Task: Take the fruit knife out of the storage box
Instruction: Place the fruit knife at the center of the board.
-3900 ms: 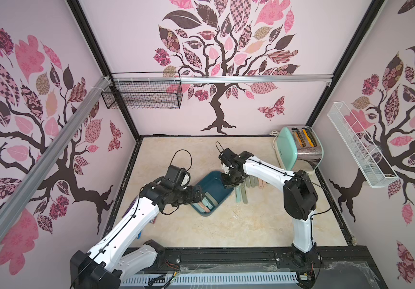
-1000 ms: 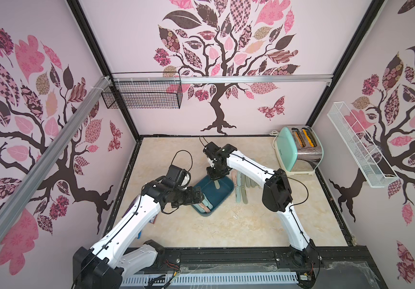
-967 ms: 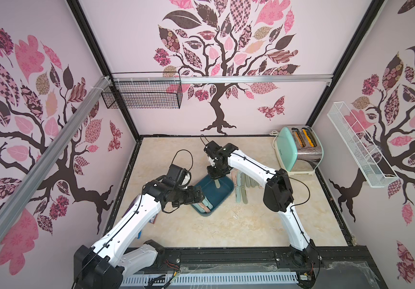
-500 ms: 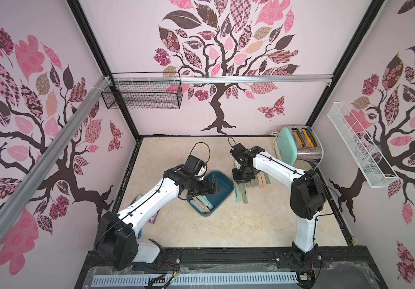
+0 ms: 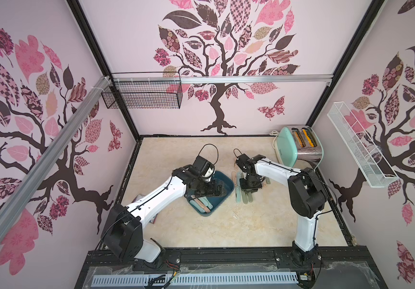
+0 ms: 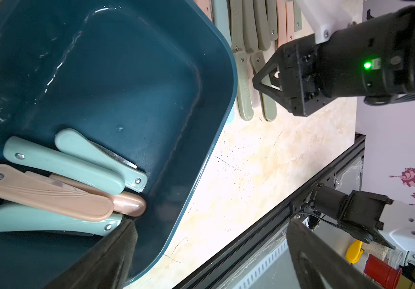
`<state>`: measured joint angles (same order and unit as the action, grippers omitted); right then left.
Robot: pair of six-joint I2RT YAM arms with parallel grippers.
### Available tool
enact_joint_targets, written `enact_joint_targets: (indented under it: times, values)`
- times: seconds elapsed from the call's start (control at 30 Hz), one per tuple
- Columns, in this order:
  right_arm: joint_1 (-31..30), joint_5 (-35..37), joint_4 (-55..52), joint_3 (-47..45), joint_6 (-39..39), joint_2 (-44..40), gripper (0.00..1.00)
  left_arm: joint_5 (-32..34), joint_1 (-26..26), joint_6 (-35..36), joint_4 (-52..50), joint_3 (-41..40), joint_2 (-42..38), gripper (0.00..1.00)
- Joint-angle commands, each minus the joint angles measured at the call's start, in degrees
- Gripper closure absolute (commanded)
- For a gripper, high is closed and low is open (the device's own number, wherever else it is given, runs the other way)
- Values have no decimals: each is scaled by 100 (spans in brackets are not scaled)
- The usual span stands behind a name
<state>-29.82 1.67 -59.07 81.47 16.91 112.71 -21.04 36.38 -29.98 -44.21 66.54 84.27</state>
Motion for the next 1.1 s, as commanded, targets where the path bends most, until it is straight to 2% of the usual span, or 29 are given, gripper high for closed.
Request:
enact_joint_targets:
  times: [0.0, 0.27, 0.6, 0.73, 0.77, 0.83, 0.87, 1.07]
  values:
    - [72, 93, 80, 136, -42, 114, 83, -23, 1, 97, 12, 26, -32, 2]
    - [91, 98, 55, 174, -82, 138, 73, -3, 1, 115, 33, -19, -25, 2]
    - [89, 320, -237, 545, -82, -374, 65, 99, -8, 141, 3, -52, -72, 2]
    - [91, 149, -313, 1019, -91, -85, 74, 152, -40, 167, -52, -149, -192, 2]
    - [83, 111, -337, 1143, -96, 32, 79, 161, -65, 168, -58, -166, -226, 2]
    - [91, 45, -388, 1357, -108, 272, 96, 192, -107, 179, -89, -212, -300, 2]
    - [89, 18, -399, 1437, -115, 361, 100, 205, -122, 185, -117, -232, -326, 2]
    - [91, -41, -381, 1574, -168, 712, 100, 245, -203, 211, -193, -317, -461, 2]
